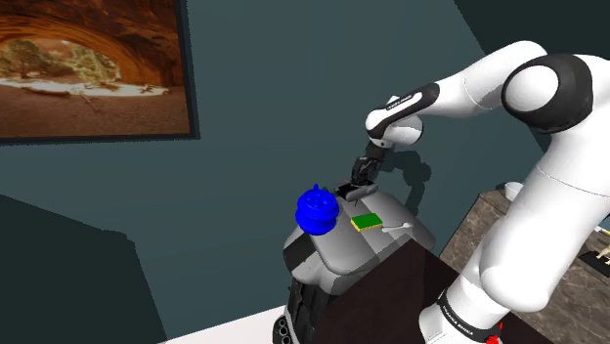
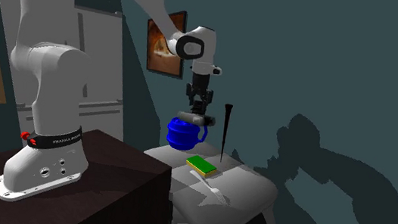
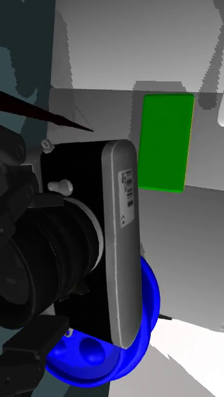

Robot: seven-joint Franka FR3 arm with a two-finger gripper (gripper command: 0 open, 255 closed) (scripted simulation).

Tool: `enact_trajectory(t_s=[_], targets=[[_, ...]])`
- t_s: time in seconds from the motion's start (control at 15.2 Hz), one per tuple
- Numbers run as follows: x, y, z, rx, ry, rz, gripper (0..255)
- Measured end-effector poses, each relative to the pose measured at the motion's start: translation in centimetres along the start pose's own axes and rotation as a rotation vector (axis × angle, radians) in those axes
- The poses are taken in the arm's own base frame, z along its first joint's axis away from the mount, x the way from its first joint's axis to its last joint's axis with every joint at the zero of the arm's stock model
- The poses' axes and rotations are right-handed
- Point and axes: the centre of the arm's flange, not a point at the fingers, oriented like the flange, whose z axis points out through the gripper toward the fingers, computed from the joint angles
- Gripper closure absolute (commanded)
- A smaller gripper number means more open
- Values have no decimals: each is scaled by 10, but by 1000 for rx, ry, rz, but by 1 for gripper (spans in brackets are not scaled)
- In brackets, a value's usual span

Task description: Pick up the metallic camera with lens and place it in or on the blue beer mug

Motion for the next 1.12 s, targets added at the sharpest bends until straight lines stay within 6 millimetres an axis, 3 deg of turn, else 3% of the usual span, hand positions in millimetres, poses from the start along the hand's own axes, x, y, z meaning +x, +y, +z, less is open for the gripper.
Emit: enact_trajectory(t_s=[0.66, 1.12], targets=[[52, -112, 23, 0, 0, 1, 255], [54, -115, 55, 1, 8, 2, 255]])
